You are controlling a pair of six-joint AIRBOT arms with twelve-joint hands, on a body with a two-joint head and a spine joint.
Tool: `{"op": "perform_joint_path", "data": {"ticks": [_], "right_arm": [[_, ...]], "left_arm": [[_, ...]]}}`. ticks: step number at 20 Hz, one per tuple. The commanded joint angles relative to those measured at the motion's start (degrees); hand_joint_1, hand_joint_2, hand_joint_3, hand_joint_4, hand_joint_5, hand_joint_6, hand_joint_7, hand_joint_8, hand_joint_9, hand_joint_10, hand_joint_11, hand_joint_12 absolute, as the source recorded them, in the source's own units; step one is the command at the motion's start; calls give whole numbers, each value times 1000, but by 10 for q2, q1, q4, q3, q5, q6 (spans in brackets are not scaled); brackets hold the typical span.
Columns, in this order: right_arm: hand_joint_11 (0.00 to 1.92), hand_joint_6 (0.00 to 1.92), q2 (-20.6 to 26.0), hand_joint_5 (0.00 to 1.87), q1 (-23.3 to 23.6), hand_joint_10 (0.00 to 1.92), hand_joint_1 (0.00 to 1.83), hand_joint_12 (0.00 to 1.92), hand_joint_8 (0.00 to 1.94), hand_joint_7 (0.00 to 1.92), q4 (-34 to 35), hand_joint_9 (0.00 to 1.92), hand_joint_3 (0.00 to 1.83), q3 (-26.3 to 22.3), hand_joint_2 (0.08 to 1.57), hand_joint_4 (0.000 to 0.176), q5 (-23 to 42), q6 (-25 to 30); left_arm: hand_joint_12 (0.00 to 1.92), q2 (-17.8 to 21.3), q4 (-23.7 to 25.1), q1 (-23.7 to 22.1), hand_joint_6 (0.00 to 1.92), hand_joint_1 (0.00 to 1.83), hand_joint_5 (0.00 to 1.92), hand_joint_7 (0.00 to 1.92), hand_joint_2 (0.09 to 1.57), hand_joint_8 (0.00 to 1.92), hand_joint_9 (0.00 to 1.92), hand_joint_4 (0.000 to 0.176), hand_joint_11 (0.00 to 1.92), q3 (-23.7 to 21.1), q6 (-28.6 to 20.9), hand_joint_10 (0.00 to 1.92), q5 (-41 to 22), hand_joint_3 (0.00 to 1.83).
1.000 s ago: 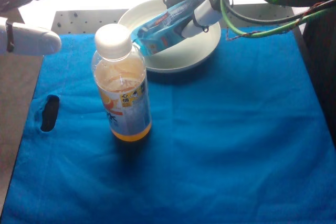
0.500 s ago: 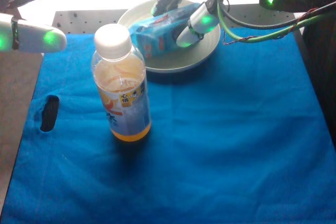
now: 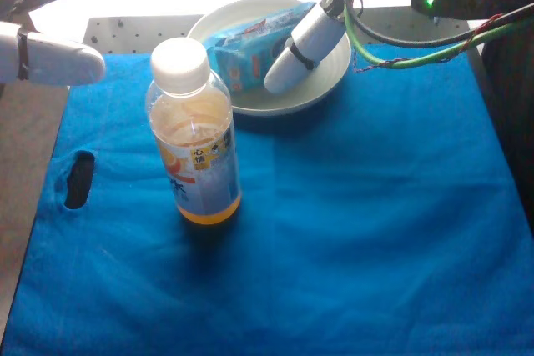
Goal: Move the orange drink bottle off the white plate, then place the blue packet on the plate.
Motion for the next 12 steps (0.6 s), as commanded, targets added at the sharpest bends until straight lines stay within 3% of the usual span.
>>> {"op": "perform_joint_path", "data": {"ticks": [1,2,7,8,9,11,12], "right_arm": [[0,0,8,0,5,7,768,230,5,20,44,31,0,2,633,176,24,2],[0,0,16,0,8,3,771,144,0,3,55,8,0,2,639,176,29,2],[29,0,75,0,36,0,772,144,1,8,103,2,0,-37,614,176,42,-10],[85,0,103,0,45,20,758,959,0,1,122,240,3,-67,607,176,44,-25],[16,0,129,0,57,3,735,1009,0,0,135,131,2,-98,601,176,50,-26],[0,0,156,0,71,0,743,120,0,0,162,4,0,-126,581,176,93,-35],[0,0,167,0,74,0,732,23,0,0,187,0,1,-141,584,176,110,-54]], "left_arm": [[0,-3,-29,-7,0,549,0,0,766,0,0,176,0,5,-6,0,-48,0],[0,-5,-29,-7,0,557,0,0,758,0,0,176,0,8,-6,0,-46,0],[0,-3,-60,-8,0,539,0,0,792,0,0,176,0,13,23,0,-48,8],[0,0,-71,-8,0,541,0,0,803,0,0,176,0,13,28,0,-55,12],[0,5,-87,-8,0,518,0,0,820,0,0,176,0,9,39,0,-66,18],[0,21,-110,-7,0,481,0,0,818,0,0,176,0,-6,61,0,-86,10],[0,28,-119,-7,0,479,0,0,791,0,0,176,0,-14,75,0,-97,0]]}}
